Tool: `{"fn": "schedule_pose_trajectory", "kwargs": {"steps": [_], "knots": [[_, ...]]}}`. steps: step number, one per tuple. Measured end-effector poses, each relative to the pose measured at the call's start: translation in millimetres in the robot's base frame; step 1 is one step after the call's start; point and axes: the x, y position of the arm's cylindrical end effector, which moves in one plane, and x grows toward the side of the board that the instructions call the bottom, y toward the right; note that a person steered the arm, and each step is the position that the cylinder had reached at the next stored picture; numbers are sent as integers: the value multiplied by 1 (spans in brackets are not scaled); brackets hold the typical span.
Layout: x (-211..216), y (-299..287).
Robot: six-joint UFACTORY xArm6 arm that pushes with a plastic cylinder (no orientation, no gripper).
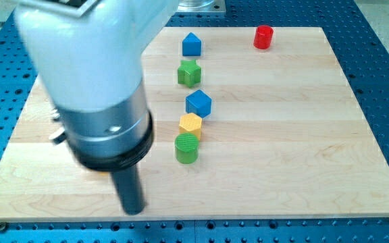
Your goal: Slide the yellow heart vertically below the green circle
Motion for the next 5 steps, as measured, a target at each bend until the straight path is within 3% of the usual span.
{"fn": "schedule_pose_trajectory", "kwargs": {"steps": [1,2,3,4,5], "knots": [[-16,-103],[-77,-114],[-100,-89],[-87,-36],[-69,-52]]}}
